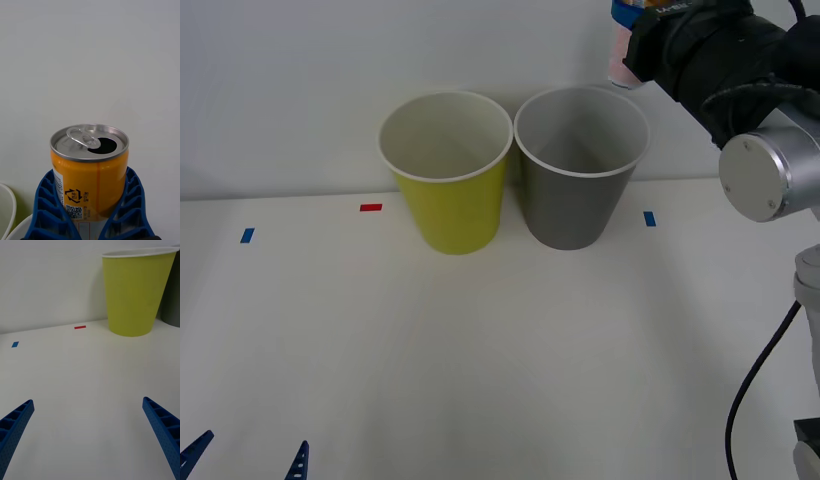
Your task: Put cans in the gray bin and PET bottles in the light green bin.
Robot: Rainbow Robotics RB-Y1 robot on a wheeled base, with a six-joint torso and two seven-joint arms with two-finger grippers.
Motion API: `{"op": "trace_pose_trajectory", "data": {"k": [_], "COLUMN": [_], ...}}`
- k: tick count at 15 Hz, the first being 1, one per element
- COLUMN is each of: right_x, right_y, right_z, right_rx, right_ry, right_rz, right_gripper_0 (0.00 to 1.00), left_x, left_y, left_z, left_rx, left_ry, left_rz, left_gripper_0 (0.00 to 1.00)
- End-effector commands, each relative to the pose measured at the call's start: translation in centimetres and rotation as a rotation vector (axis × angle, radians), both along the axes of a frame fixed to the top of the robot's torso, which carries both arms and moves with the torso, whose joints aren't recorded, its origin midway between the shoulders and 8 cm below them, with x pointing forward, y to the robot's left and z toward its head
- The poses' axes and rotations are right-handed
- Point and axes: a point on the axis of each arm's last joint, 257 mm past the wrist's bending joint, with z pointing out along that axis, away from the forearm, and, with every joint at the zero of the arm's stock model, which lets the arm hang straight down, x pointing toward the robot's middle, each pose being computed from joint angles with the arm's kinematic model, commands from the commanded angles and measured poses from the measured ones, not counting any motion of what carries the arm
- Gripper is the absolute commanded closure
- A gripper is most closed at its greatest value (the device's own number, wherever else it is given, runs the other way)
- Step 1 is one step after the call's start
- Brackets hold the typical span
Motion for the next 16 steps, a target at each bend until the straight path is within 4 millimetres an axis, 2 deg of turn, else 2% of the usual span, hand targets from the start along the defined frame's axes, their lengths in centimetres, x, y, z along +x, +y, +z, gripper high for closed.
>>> {"op": "trace_pose_trajectory", "data": {"k": [1, 5, 12, 13, 14, 15, 16], "right_x": [0.8, 1.2, 1.6, 1.7, 1.9, 2.0, 2.0], "right_y": [1.6, 2.5, 2.8, 2.7, 2.6, 2.6, 2.6], "right_z": [-1.6, -1.8, -1.6, -1.5, -1.5, -1.4, -1.5], "right_rx": [-0.017, 0.007, 0.022, 0.016, 0.008, 0.007, 0.004], "right_ry": [0.011, 0.003, 0.002, -0.003, -0.005, -0.007, -0.007], "right_rz": [0.033, 0.059, 0.065, 0.055, 0.048, 0.048, 0.046], "right_gripper_0": [1.00, 1.00, 1.00, 0.87, 0.22, 0.00, 0.00], "left_x": [0.0, 0.0, 0.0, 0.0, 0.0, 0.0, 0.0], "left_y": [0.0, 0.0, 0.0, 0.0, 0.0, 0.0, 0.0], "left_z": [0.0, 0.0, 0.0, 0.0, 0.0, 0.0, 0.0], "left_rx": [0.000, 0.000, 0.000, 0.000, 0.000, 0.000, 0.000], "left_ry": [0.000, 0.000, 0.000, 0.000, 0.000, 0.000, 0.000], "left_rz": [0.000, 0.000, 0.000, 0.000, 0.000, 0.000, 0.000], "left_gripper_0": [0.00, 0.00, 0.00, 0.00, 0.00, 0.00, 0.00]}}
